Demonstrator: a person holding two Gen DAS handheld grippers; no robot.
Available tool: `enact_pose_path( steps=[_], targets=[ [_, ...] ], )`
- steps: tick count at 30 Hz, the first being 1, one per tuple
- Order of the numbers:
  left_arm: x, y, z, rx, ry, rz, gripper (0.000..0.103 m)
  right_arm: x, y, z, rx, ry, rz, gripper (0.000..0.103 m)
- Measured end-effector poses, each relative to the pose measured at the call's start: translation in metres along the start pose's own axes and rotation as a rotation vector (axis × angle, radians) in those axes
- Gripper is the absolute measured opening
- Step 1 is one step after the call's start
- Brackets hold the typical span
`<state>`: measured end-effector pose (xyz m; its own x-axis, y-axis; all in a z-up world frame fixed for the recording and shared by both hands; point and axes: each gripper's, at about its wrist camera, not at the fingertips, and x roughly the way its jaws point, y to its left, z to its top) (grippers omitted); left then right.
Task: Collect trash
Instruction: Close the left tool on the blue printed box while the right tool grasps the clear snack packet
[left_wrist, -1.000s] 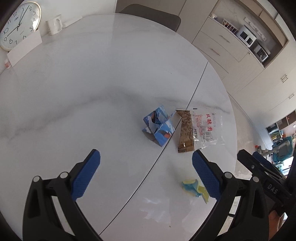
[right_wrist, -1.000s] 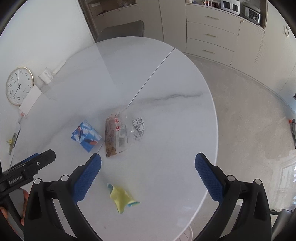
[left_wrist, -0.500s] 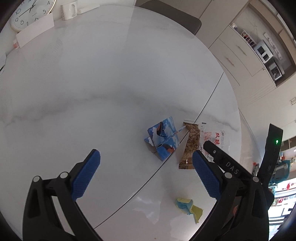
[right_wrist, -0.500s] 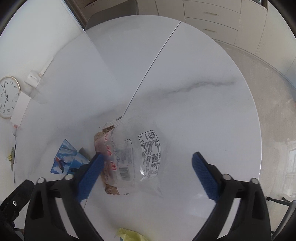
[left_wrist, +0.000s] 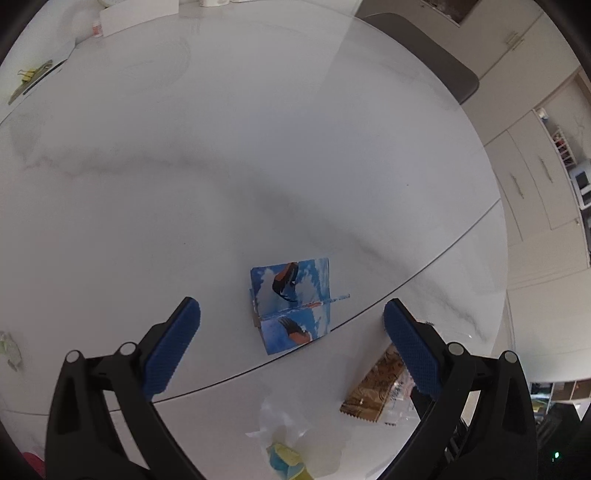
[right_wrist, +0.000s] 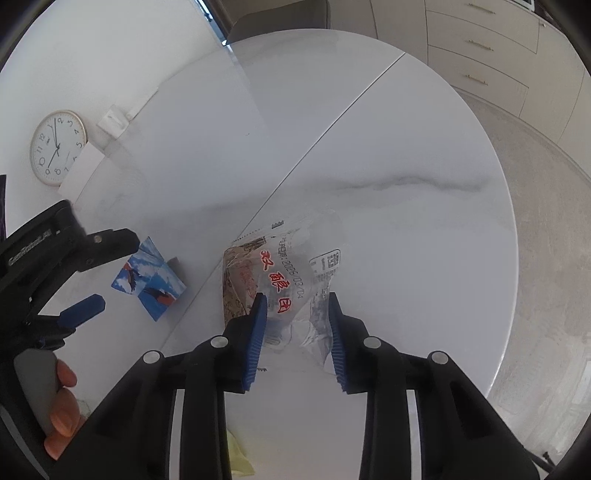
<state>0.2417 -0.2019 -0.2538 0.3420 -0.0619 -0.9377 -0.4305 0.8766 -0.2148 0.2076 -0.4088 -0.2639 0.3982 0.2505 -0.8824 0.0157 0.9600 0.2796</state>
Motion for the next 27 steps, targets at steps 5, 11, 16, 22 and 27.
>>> enact_pose_path(
  steps=[5, 11, 16, 22, 27],
  targets=[
    [0.022, -0.015, 0.004, -0.005, 0.003, 0.103, 0.095, -0.004, -0.010, 0.004, -0.018, -0.012, 0.003, 0.033],
    [0.038, -0.024, 0.009, 0.035, 0.026, 0.140, 0.070, 0.001, -0.012, 0.013, -0.022, -0.020, 0.006, 0.033],
    [0.041, -0.024, 0.007, 0.070, 0.041, 0.143, 0.049, 0.001, -0.015, 0.011, -0.020, -0.021, 0.014, 0.033],
    [0.034, -0.019, 0.005, 0.135, 0.037, 0.121, 0.049, -0.001, -0.013, 0.011, -0.016, -0.027, 0.021, 0.033],
    [0.025, -0.019, 0.010, 0.206, 0.024, 0.077, 0.049, -0.005, -0.007, 0.011, -0.024, -0.034, 0.022, 0.033]
  ],
)
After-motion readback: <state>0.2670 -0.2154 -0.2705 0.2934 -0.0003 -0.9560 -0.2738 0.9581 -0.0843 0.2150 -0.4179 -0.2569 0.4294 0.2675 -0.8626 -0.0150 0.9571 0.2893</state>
